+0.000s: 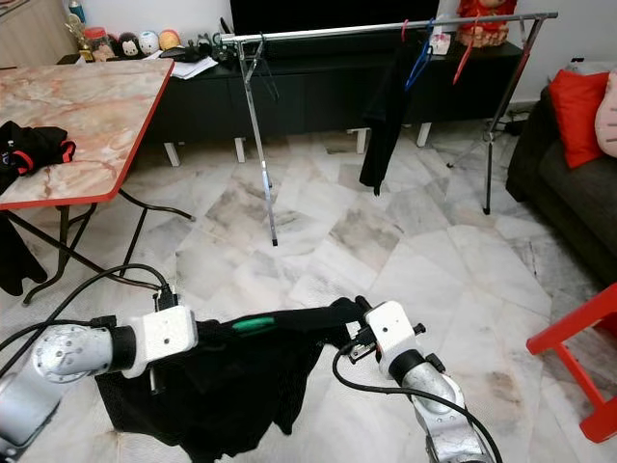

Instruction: Hang hanger

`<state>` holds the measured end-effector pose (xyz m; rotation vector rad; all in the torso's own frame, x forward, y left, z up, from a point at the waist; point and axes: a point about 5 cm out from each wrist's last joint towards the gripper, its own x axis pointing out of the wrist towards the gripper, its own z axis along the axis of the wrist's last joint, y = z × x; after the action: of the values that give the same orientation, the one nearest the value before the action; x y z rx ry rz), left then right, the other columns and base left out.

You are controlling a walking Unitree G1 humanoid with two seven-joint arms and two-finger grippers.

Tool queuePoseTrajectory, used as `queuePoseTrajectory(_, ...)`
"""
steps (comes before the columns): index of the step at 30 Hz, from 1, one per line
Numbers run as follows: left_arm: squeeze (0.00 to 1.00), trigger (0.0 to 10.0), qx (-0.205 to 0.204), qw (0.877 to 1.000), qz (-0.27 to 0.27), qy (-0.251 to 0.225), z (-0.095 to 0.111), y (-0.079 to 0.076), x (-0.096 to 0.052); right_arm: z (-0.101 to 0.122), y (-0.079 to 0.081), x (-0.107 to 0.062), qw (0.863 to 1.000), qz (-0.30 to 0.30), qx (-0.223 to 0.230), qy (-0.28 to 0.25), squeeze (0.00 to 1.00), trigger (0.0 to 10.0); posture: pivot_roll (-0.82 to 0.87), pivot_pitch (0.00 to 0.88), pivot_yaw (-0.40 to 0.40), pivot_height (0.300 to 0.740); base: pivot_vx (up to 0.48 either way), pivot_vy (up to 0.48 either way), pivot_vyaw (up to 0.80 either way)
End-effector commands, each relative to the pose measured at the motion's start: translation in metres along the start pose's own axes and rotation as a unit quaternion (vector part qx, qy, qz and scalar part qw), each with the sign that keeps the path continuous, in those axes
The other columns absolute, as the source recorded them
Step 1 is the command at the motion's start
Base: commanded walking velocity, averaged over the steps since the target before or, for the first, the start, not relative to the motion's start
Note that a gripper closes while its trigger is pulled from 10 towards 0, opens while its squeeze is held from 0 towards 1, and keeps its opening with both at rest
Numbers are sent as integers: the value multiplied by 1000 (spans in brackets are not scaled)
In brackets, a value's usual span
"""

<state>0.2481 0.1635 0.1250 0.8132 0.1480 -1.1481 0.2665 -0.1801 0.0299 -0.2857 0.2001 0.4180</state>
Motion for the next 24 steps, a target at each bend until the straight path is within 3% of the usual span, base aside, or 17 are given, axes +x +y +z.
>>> queuePoseTrajectory(1, 0, 10000, 24, 1000, -10, -16, 5, 6, -6, -1, -2, 1, 1000, 4, -5, 7, 0, 0, -19, 0, 0, 740, 0, 0, 0)
queuePoseTrajectory(6, 0, 10000, 68, 996, -31, -58, 11, 9, -13, -3, -3, -1, 1000, 6, -7, 13, 0, 0, -22, 0, -1, 740, 0, 0, 0)
queuePoseTrajectory(9, 0, 10000, 103, 993, -38, -52, 8, 8, -16, -4, -3, -2, 1000, 7, -9, 16, 0, 0, -23, 0, -3, 740, 0, 0, 0)
queuePoseTrajectory(10, 0, 10000, 141, 988, -54, -11, -2, 5, -17, -4, -4, -3, 1000, 7, -10, 17, 0, 0, -23, 0, -3, 740, 0, 0, 0)
queuePoseTrajectory(12, 0, 10000, 161, 984, -60, 51, -16, 6, -18, -5, -5, -3, 1000, 6, -11, 18, 0, 0, -21, 0, -3, 740, 0, 0, 0)
queuePoseTrajectory(13, 0, 10000, 161, 984, -60, 51, -16, 6, -18, -5, -5, -3, 1000, 6, -11, 18, 0, 0, -21, 0, -3, 740, 0, 0, 0)
queuePoseTrajectory(15, 0, 10000, 124, 980, -49, 145, -41, 6, -19, -4, -5, -2, 1000, 5, -12, 17, 0, 0, -23, 0, -4, 740, 0, 0, 0)
queuePoseTrajectory(17, 0, 10000, 130, 975, -68, 169, -49, 1, -21, -3, -5, -1, 1000, 5, -11, 16, 0, 0, -23, 0, -6, 740, 0, 0, 0)
queuePoseTrajectory(19, 0, 10000, 165, 968, -88, 168, -52, -5, -20, -3, -5, -1, 1000, 6, -12, 15, 0, 0, -26, 0, -6, 740, 0, 0, 0)
queuePoseTrajectory(24, 0, 10000, 214, 950, -61, 217, -62, 3, -20, -2, -4, 0, 1000, 10, -14, 15, 0, 0, -25, 0, -8, 740, 0, 0, 0)
